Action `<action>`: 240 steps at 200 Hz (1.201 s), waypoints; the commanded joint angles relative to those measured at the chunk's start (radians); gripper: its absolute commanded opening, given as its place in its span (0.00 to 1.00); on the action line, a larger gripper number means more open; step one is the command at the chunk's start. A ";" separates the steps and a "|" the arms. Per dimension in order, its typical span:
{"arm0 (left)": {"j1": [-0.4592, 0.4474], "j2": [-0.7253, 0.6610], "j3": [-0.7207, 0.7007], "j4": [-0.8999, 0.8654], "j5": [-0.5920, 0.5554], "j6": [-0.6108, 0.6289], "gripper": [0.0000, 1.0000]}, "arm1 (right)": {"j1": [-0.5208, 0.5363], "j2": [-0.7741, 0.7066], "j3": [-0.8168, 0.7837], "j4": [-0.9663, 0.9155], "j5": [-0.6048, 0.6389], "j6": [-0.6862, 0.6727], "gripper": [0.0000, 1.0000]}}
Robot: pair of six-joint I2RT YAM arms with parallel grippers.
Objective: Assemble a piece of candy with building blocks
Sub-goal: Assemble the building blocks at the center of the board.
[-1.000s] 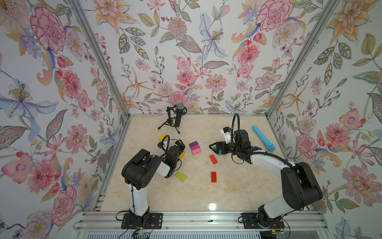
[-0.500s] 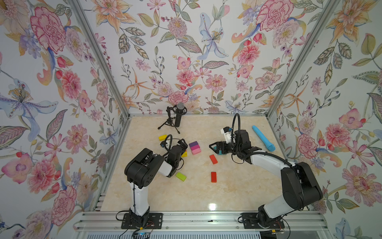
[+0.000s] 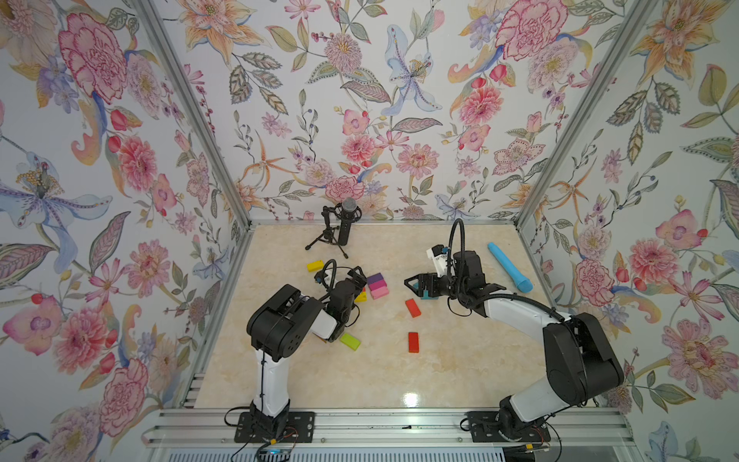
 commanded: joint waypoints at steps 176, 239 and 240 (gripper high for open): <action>0.162 -0.221 0.051 -0.518 0.385 0.411 0.99 | 0.180 0.115 0.107 -0.120 0.044 0.023 1.00; 0.193 -0.314 0.080 -0.666 0.414 0.565 0.99 | 0.222 0.251 0.217 -0.137 0.024 0.057 0.99; 0.193 -0.314 0.080 -0.668 0.412 0.567 0.99 | 0.224 0.253 0.216 -0.137 0.024 0.058 0.99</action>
